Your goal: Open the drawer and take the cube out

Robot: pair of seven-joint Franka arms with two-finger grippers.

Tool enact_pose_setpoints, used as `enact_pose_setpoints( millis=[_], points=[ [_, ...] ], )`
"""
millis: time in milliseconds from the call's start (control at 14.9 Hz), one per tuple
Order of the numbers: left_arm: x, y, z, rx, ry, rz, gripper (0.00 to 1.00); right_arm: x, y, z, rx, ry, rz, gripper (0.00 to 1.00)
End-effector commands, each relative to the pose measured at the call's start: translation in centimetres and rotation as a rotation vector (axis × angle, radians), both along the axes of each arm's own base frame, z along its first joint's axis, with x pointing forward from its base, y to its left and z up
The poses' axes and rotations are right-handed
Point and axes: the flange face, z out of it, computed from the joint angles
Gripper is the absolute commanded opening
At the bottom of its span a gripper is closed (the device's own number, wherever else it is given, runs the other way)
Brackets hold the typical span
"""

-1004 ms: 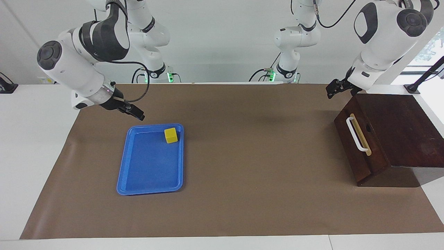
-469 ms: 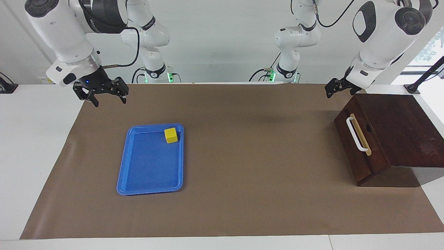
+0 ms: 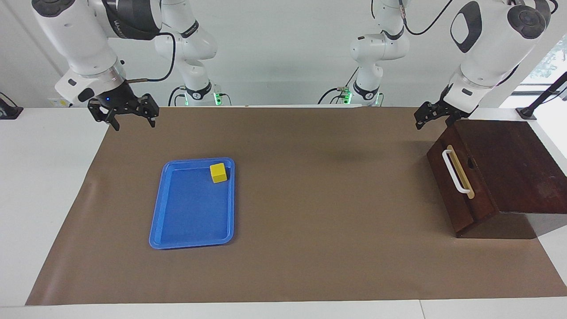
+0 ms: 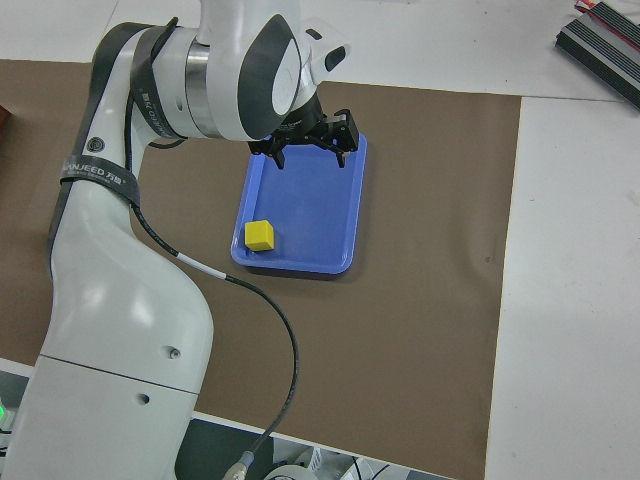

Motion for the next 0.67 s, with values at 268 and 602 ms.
enact_pose_setpoints(
  millis=[268, 602],
  points=[
    [0.12, -0.32, -0.05, -0.023, -0.039, -0.024, 1.00, -0.77, -0.23, -0.18, 0.038, 0.039, -0.004, 1.00],
    [-0.01, -0.65, -0.16, -0.023, -0.038, -0.025, 1.00, -0.75, -0.25, 0.09, 0.036, 0.034, -0.005, 1.00]
  ],
)
